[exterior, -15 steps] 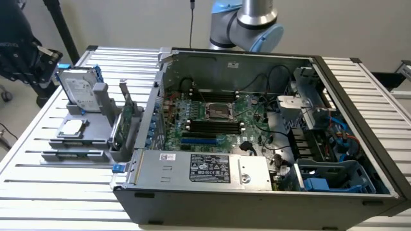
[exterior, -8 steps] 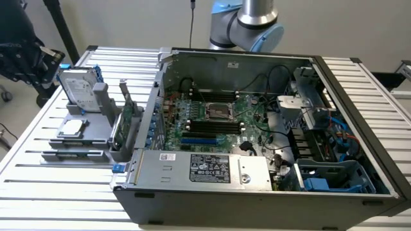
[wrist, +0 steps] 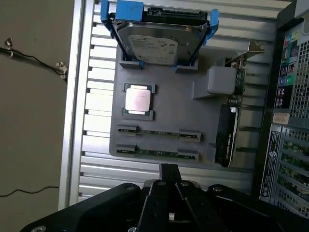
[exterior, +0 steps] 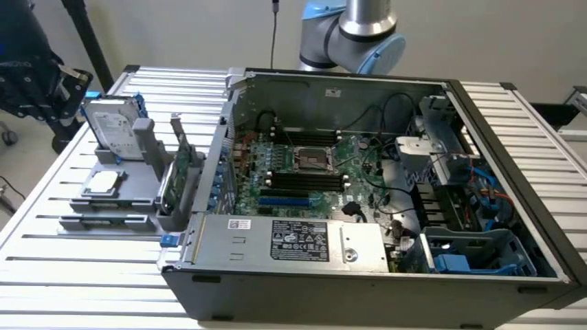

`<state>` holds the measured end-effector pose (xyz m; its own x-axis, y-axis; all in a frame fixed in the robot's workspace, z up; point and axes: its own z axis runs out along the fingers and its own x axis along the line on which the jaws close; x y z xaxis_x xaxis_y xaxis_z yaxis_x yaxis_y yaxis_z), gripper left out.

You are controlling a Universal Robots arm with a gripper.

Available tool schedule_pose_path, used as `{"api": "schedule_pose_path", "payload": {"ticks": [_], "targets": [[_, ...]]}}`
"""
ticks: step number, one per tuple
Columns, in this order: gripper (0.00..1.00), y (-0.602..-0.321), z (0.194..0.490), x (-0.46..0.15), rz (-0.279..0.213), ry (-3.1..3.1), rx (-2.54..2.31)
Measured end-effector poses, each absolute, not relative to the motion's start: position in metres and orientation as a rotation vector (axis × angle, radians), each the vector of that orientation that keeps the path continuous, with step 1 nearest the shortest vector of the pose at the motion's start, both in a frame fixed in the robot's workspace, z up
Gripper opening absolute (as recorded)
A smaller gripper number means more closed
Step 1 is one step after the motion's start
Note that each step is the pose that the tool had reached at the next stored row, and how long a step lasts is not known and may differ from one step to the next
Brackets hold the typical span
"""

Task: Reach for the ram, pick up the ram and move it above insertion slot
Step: 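Reach for the ram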

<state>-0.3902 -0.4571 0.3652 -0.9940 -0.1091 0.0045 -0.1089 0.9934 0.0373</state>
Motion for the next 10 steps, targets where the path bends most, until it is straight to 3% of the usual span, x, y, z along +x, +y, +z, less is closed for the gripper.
{"api": "schedule_pose_path", "payload": {"ticks": [10], "targets": [[0.11, -0.4571, 0.3652, -0.3902, -0.057, -3.098, 0.454]]}}
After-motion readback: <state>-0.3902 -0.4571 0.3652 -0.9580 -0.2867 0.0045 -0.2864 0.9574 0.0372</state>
